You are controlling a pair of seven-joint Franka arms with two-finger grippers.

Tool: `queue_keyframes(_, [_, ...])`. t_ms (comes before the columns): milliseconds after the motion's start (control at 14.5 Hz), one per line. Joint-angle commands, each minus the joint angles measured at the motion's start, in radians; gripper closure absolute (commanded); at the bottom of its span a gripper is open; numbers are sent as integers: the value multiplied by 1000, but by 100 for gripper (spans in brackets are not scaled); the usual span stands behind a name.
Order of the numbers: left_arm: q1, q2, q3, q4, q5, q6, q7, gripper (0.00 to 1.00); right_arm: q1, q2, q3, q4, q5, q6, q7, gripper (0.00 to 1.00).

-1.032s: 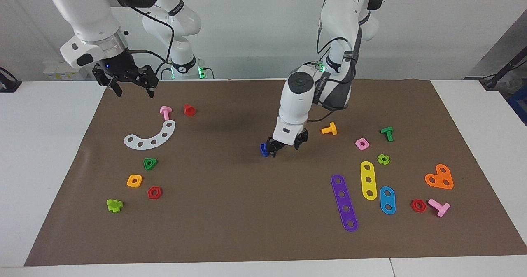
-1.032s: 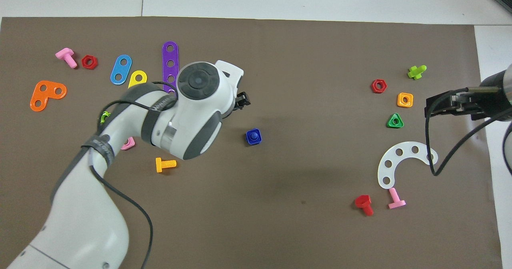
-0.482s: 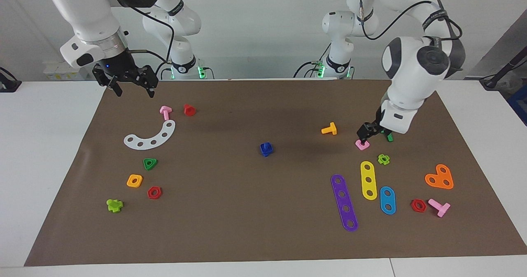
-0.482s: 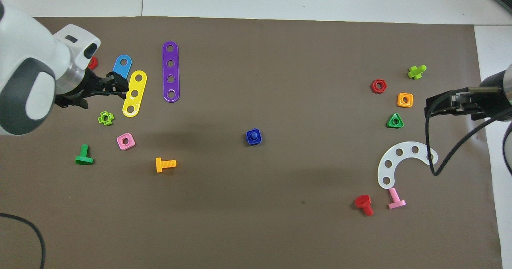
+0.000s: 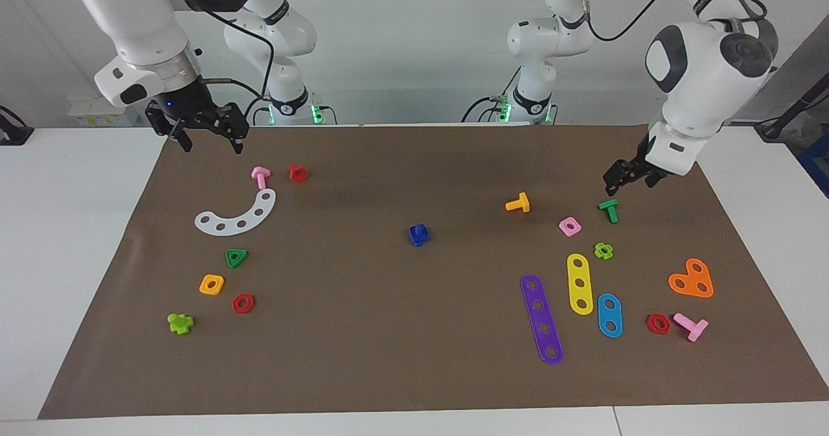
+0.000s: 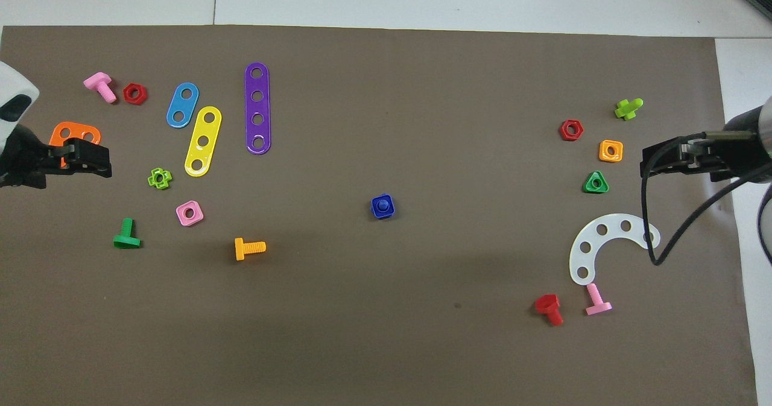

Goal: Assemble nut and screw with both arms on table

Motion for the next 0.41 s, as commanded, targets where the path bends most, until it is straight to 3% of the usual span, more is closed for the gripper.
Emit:
queue_keyframes(0, [1, -49, -15, -25, 17, -7, 10, 0, -12, -23, 6, -26, 20, 6, -27, 0])
queue_keyframes(344, [4, -46, -20, -6, 5, 48, 15, 0, -12, -23, 6, -26, 20, 6, -27, 0])
